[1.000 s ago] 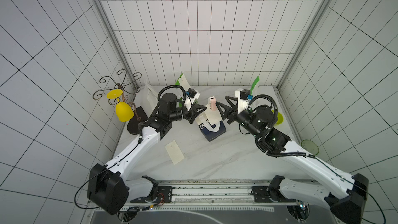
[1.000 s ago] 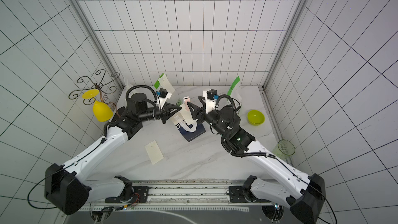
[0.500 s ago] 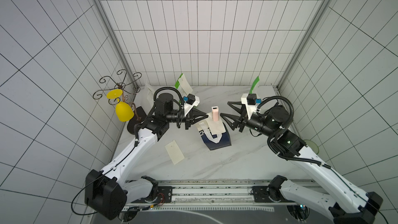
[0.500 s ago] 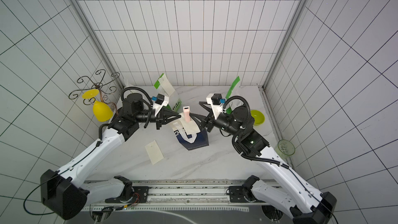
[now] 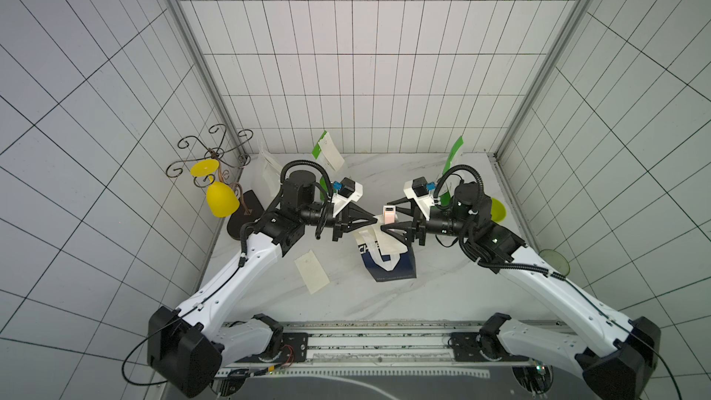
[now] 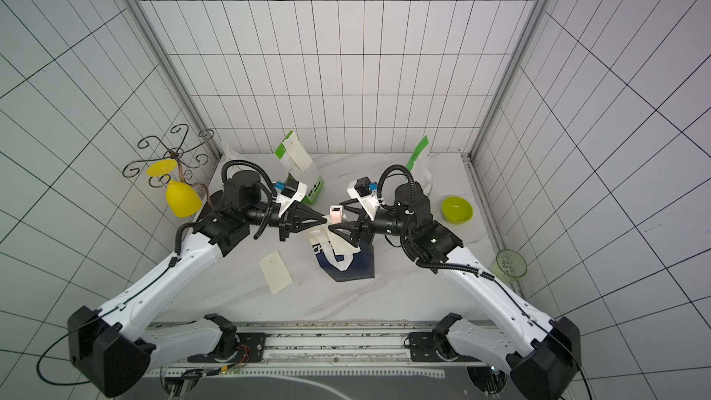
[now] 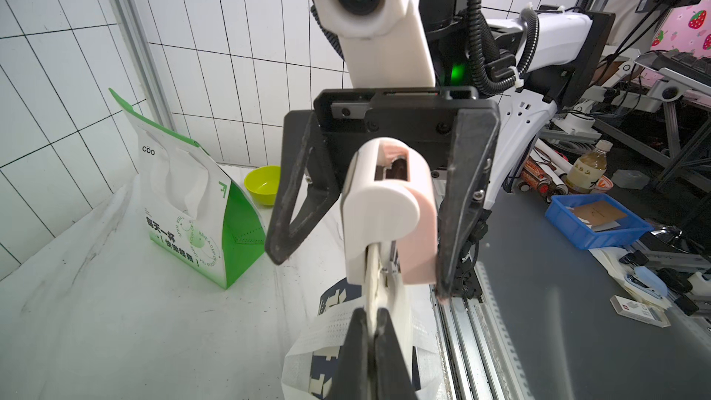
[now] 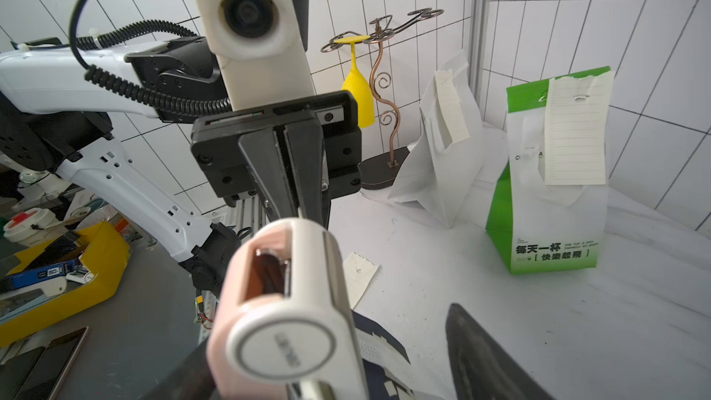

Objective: Staple the receipts to the bags
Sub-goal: Staple the receipt to the takeout bag.

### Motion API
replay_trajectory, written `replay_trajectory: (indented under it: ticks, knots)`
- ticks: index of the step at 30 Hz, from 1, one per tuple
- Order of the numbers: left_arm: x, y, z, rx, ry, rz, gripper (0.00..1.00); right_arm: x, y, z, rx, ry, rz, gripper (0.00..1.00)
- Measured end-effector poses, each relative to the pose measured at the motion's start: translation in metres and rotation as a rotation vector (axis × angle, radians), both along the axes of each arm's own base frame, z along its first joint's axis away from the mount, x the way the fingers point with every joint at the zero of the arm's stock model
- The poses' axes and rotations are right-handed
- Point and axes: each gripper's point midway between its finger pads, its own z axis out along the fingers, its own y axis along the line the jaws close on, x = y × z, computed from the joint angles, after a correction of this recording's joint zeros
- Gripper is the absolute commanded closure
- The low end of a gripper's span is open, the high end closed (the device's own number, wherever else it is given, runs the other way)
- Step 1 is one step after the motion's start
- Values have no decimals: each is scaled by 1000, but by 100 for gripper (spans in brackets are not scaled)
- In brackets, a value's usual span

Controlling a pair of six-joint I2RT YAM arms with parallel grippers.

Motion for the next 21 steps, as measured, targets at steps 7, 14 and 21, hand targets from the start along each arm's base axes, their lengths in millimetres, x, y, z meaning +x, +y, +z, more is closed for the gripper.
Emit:
replay_trajectory:
  ticks: [7, 14, 21]
  knots:
    - [-5, -1, 0, 0, 1, -20, 100, -5, 6, -7, -10, 15, 61, 21]
    - [-8, -1, 1, -3, 0, -36, 100, -7, 6, 1, -24, -21, 76, 19]
    - [-11, 0, 9, -5, -13, -52, 100, -8, 4, 20, -33, -96, 83, 16]
